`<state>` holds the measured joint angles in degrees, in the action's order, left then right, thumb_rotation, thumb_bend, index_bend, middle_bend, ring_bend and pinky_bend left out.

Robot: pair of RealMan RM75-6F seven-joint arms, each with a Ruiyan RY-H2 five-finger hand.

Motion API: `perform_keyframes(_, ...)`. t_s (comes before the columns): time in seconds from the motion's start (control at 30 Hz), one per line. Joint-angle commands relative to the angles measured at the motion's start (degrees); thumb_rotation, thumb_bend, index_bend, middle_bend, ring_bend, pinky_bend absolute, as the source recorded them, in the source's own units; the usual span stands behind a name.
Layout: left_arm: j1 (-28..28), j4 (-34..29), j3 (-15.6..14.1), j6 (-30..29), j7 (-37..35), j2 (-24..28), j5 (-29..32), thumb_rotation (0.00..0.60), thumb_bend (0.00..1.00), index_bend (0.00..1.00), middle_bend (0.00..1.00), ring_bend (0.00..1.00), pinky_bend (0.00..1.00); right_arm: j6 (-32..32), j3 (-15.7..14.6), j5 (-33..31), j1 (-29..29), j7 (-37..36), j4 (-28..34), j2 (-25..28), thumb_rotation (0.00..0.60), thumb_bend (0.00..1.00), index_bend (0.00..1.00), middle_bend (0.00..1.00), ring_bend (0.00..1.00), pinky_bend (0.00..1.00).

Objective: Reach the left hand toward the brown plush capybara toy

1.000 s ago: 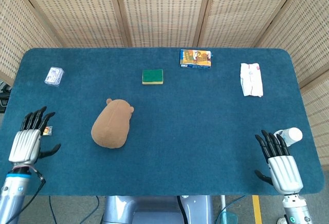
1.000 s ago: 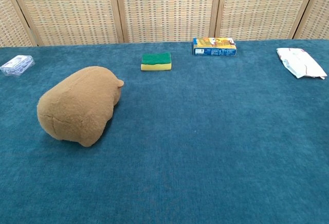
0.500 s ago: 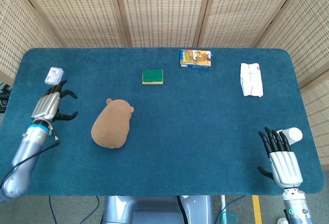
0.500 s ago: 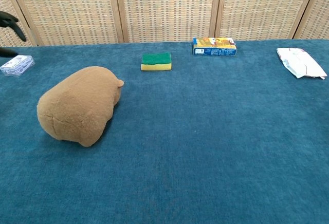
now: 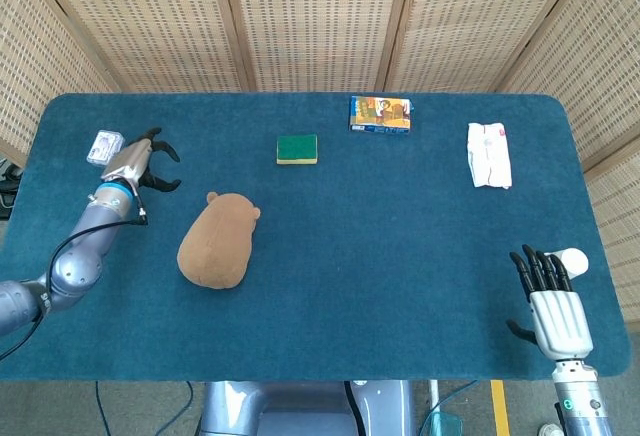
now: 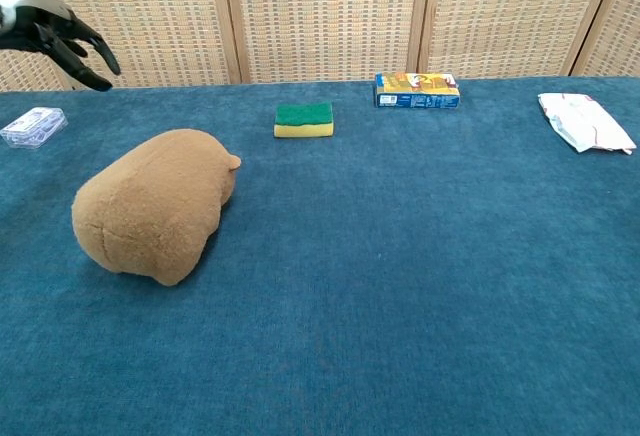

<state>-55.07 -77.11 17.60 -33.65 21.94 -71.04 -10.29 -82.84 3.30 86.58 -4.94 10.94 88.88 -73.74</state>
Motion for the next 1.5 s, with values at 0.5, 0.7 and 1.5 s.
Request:
perform_keyframes(0.5, -7.96, 13.11, -9.04, 6.63, -0.68, -9.96, 8.61, 0.6, 0.34, 0.43, 0.0, 0.0, 0.0, -0.44, 0.5, -0.68, -0.23, -1.6, -1.41, -0.33, 0.6, 0.09, 0.02, 0.0, 0.0, 0.0)
perform_keyframes(0.7, -8.85, 14.43, -9.96, 8.38, -2.67, -11.29, 8.48, 0.6, 0.34, 0.43, 0.0, 0.0, 0.0, -0.43, 0.52, -0.89, -0.32, -1.81, -1.52, -0.32, 0.6, 0.09, 0.02, 0.0, 0.0, 0.0)
perform_keyframes(1.5, -9.22, 12.07, -12.03, 9.76, -11.04, -9.93, 2.41, 0.6, 0.44, 0.5, 0.0, 0.0, 0.0, -0.92, -0.09, -0.19, -0.39, -1.55, -0.72, -0.29, 0.6, 0.09, 0.02, 0.0, 0.0, 0.0)
